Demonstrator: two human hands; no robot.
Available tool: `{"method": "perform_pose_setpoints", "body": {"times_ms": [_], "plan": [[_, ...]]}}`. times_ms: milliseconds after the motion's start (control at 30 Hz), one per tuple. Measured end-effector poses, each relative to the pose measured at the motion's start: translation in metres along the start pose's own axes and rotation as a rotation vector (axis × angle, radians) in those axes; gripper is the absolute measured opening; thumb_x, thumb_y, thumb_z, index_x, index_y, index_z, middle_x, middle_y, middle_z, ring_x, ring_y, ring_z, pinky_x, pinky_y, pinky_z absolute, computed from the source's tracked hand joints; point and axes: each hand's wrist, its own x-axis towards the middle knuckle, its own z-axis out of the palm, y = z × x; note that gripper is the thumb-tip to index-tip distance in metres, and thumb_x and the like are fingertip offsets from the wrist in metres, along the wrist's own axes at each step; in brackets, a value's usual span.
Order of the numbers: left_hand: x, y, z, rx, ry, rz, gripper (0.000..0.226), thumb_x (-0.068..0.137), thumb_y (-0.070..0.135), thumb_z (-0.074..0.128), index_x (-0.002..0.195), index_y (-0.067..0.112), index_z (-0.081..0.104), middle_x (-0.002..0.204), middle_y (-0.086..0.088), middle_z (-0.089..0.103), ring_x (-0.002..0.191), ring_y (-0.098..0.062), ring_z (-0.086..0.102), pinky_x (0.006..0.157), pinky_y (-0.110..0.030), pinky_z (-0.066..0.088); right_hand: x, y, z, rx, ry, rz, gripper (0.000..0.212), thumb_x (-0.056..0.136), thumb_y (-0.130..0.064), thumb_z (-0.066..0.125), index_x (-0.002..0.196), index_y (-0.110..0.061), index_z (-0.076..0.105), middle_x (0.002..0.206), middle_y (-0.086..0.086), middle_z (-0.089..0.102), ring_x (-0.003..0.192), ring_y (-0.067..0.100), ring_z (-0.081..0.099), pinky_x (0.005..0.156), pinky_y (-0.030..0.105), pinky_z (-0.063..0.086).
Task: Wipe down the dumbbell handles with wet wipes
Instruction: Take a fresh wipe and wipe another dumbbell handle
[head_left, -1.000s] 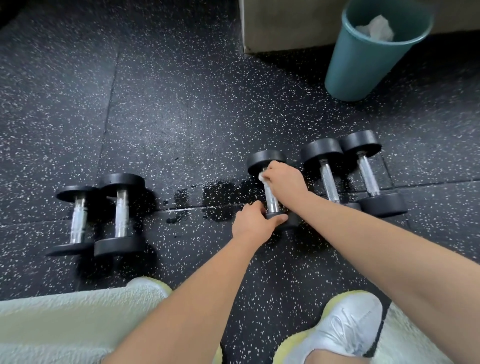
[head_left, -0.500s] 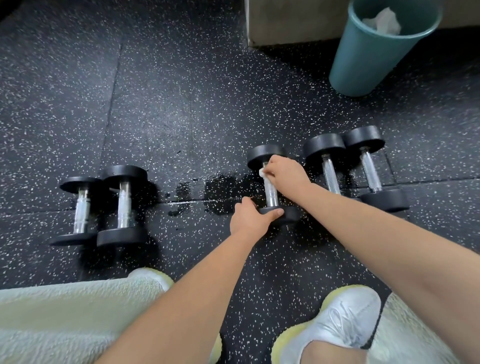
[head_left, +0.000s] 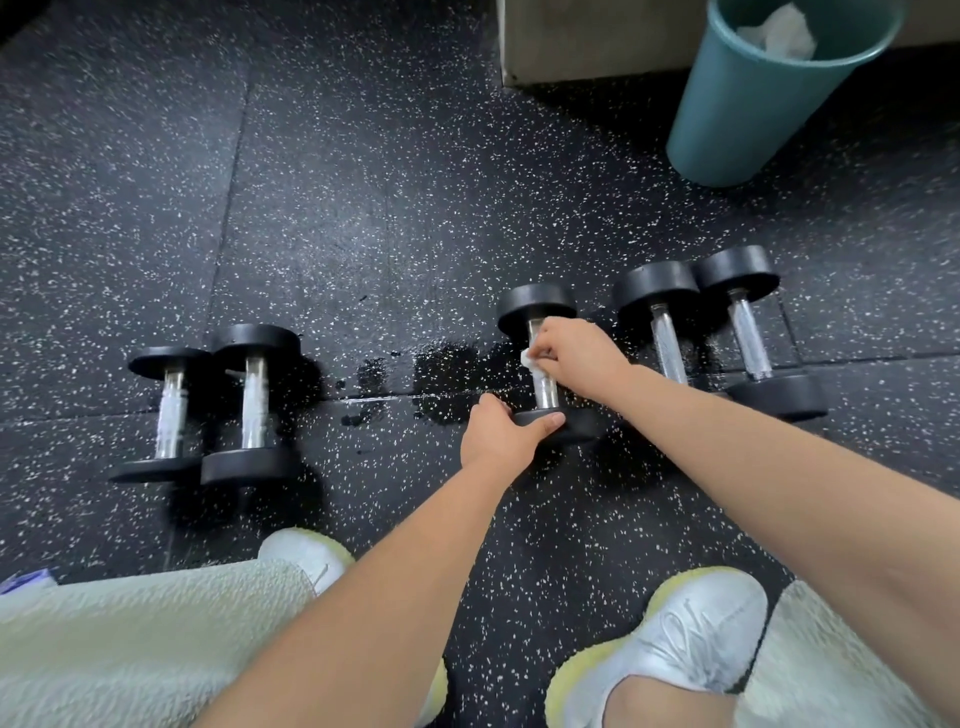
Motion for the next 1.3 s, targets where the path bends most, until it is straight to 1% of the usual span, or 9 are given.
{"method": "perform_pose_setpoints", "body": {"times_ms": [100,233,400,467,633,767,867,1067,1300], "plan": [[0.001,0.0,-0.004,0.039,-0.009,0.019,0.068,0.076,0.069,0.078,0.109,0.018,0.049,0.108,0.002,0.06,0.096,-0.021,0.061,0.075,-0.037,0.047,-0.011,-0.003,0.007,0.027,-0.069,0.003,0.013,0.09,-0.026,0.069,0.097,-0.025,0.08,0.095,-0.008,0.067,0.086,0.019,0.067,0.074,0.032,0.051],[0.0,0.0,-0.007,0.038,-0.037,0.018,0.062,0.079,0.065,0.078,0.108,0.019,0.049,0.103,0.003,0.061,0.093,-0.02,0.06,0.07,-0.035,0.042,-0.016,0.003,0.001,0.057,-0.256,-0.074,0.008,0.088,-0.026,0.075,0.094,-0.027,0.08,0.081,-0.018,0.062,0.078,0.004,0.061,0.063,0.012,0.034],[0.003,0.002,-0.007,0.062,-0.042,0.01,0.068,0.08,0.066,0.077,0.118,0.015,0.051,0.116,-0.001,0.058,0.1,-0.023,0.061,0.075,-0.036,0.044,0.01,0.005,-0.005,0.041,-0.038,-0.005,0.011,0.089,-0.03,0.072,0.095,-0.026,0.08,0.095,-0.01,0.067,0.089,0.017,0.065,0.076,0.031,0.049],[0.004,0.001,-0.007,0.069,-0.036,0.004,0.069,0.08,0.066,0.077,0.119,0.016,0.051,0.12,-0.002,0.054,0.101,-0.024,0.06,0.077,-0.035,0.045,0.005,0.003,-0.002,0.062,-0.04,0.005,0.011,0.089,-0.028,0.072,0.094,-0.026,0.081,0.097,-0.008,0.069,0.087,0.016,0.066,0.075,0.03,0.047],[0.006,-0.002,-0.011,0.069,-0.04,0.005,0.067,0.079,0.065,0.078,0.117,0.018,0.05,0.118,-0.001,0.058,0.099,-0.022,0.06,0.075,-0.034,0.044,-0.015,0.001,0.002,0.026,-0.295,-0.129,0.011,0.089,-0.024,0.073,0.096,-0.028,0.08,0.085,-0.014,0.066,0.08,0.01,0.063,0.07,0.023,0.039],[0.004,-0.002,-0.011,0.075,-0.037,0.019,0.062,0.082,0.063,0.077,0.117,0.02,0.05,0.119,0.0,0.058,0.1,-0.021,0.06,0.077,-0.035,0.044,0.002,0.002,-0.001,0.019,-0.143,-0.105,0.01,0.09,-0.028,0.072,0.097,-0.029,0.08,0.097,-0.011,0.067,0.087,0.015,0.064,0.077,0.035,0.053],[0.004,-0.005,-0.012,0.079,-0.029,0.049,0.055,0.084,0.062,0.075,0.115,0.022,0.052,0.118,0.002,0.06,0.098,-0.019,0.06,0.078,-0.035,0.045,0.003,-0.001,0.003,0.034,-0.034,-0.034,0.011,0.09,-0.031,0.07,0.093,-0.027,0.08,0.099,-0.008,0.067,0.089,0.021,0.065,0.077,0.037,0.053],[0.007,-0.01,-0.02,0.067,-0.039,0.034,0.049,0.087,0.056,0.076,0.113,0.02,0.058,0.104,0.007,0.061,0.092,-0.017,0.059,0.077,-0.033,0.046,-0.016,0.007,0.01,0.082,-0.256,-0.096,0.014,0.087,-0.021,0.074,0.094,-0.031,0.08,0.091,-0.011,0.072,0.085,0.01,0.066,0.078,0.032,0.054],[0.001,-0.007,-0.024,0.082,-0.058,-0.001,0.051,0.09,0.059,0.071,0.12,0.02,0.057,0.106,0.007,0.061,0.093,-0.016,0.059,0.075,-0.033,0.044,0.004,0.006,-0.003,0.133,-0.035,0.001,0.009,0.088,-0.03,0.074,0.096,-0.03,0.079,0.095,-0.01,0.069,0.088,0.017,0.065,0.081,0.036,0.053]]}}
